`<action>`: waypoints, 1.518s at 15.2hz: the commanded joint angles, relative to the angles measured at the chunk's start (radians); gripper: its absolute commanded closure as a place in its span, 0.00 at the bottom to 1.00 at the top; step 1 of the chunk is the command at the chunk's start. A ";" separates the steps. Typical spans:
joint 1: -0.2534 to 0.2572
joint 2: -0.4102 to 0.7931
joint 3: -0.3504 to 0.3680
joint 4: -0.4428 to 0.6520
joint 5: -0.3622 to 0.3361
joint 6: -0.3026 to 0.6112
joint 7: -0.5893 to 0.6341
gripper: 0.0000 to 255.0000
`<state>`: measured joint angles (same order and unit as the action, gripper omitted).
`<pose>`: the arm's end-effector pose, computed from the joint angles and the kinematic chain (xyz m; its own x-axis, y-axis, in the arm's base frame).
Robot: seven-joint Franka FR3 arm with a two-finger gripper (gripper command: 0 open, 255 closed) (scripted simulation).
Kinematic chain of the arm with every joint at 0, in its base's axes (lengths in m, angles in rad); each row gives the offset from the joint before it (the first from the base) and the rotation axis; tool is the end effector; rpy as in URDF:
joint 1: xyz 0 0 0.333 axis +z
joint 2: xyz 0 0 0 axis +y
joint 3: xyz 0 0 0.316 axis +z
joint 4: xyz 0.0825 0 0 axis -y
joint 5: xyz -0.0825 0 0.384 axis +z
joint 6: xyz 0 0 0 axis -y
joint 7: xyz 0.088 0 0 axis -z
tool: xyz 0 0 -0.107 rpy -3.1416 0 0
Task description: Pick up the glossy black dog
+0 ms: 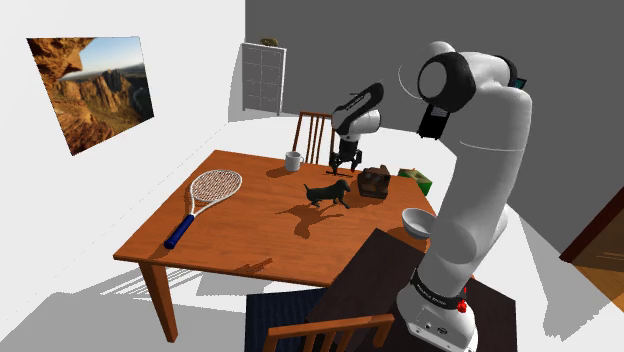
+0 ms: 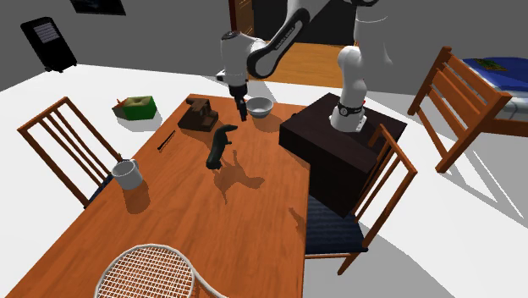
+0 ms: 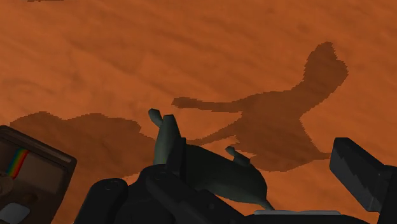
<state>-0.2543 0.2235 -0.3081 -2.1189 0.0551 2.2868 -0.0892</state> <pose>0.4803 -0.2984 0.3083 0.8742 -0.4834 -0.0458 -0.4829 -0.8754 0.0234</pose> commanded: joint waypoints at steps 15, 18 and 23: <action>-0.126 0.382 0.012 0.256 0.116 0.099 -0.070 0.00; -0.127 0.388 0.013 0.256 0.117 0.104 -0.071 0.00; -0.127 0.388 0.013 0.257 0.117 0.104 -0.071 1.00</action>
<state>-0.3815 0.6112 -0.2947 -1.8618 0.1725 2.3909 -0.1603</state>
